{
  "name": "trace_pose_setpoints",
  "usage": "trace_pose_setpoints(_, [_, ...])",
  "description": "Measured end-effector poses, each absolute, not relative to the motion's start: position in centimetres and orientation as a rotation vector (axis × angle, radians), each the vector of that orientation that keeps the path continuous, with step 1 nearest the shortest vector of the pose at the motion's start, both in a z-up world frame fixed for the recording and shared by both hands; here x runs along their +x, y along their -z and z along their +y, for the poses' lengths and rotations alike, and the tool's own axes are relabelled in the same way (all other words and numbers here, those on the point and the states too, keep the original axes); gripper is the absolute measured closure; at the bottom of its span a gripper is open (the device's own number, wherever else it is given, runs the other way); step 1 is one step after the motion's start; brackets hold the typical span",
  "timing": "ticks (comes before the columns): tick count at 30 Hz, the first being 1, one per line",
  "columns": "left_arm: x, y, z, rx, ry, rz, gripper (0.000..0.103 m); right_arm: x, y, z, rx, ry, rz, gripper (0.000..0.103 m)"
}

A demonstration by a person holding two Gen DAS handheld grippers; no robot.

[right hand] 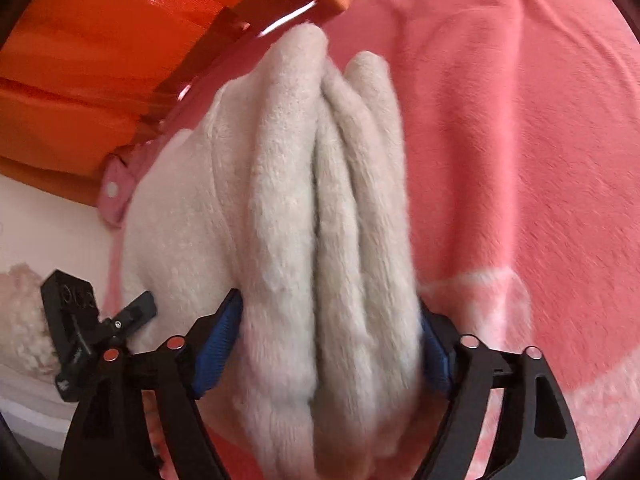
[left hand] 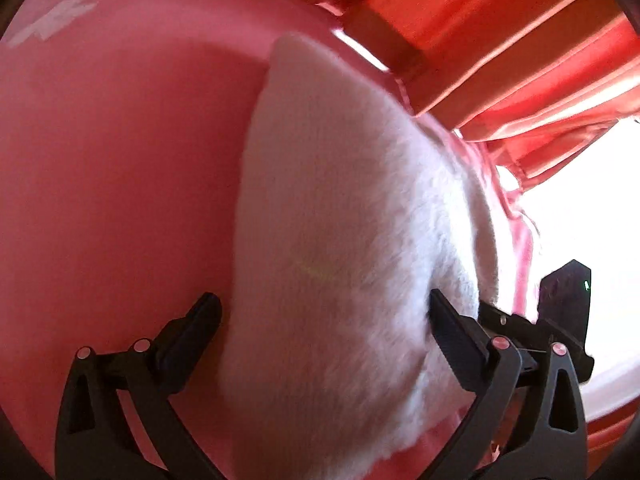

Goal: Fold small clothes

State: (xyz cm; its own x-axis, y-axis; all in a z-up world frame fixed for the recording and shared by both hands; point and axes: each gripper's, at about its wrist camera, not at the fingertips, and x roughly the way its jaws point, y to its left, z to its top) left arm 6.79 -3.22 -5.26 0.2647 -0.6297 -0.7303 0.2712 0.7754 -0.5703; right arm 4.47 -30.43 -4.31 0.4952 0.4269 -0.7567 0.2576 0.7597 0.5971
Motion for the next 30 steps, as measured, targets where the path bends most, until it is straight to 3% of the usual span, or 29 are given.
trace_pose_setpoints(2, [7.1, 5.1, -3.8, -0.354, 0.655, 1.159, 0.008, 5.4, 4.3, -30.7, 0.748, -0.121, 1.071, 0.027])
trace_pose_setpoints(5, [7.4, 3.9, -4.5, -0.329, 0.667, 1.165, 0.029, 5.8, 2.9, -29.9, 0.715, -0.135, 1.056, 0.061])
trace_pose_setpoints(7, [7.7, 2.2, -4.1, -0.308, 0.694, 1.134, 0.045, 5.4, 0.2, -29.0, 0.639, -0.111, 1.012, 0.067])
trace_pose_setpoints(10, [7.9, -1.5, -2.9, -0.295, 0.729, 1.047, 0.049, 4.7, -5.1, -27.3, 0.572, -0.128, 0.899, 0.069])
trace_pose_setpoints(16, [7.7, -12.1, 1.5, -0.302, 0.797, 0.775, 0.049, 3.8, -16.9, -23.5, 0.446, -0.179, 0.621, 0.069])
trace_pose_setpoints(21, [8.5, -18.6, 4.9, -0.272, 0.791, 0.593, 0.043, 5.2, -21.4, -21.4, 0.462, -0.238, 0.500, 0.065])
trace_pose_setpoints(23, [10.6, -18.0, 5.7, -0.263, 0.735, 0.593, 0.033, 7.4, -19.8, -20.1, 0.495, -0.242, 0.531, 0.056])
trace_pose_setpoints(25, [13.1, -15.1, 6.1, -0.255, 0.662, 0.634, 0.013, 10.4, -15.5, -19.4, 0.519, -0.190, 0.605, 0.048])
trace_pose_setpoints(30, [17.4, -3.2, 8.9, -0.299, 0.396, 0.894, 0.016, 12.9, -3.2, -17.5, 0.467, 0.045, 0.810, 0.046])
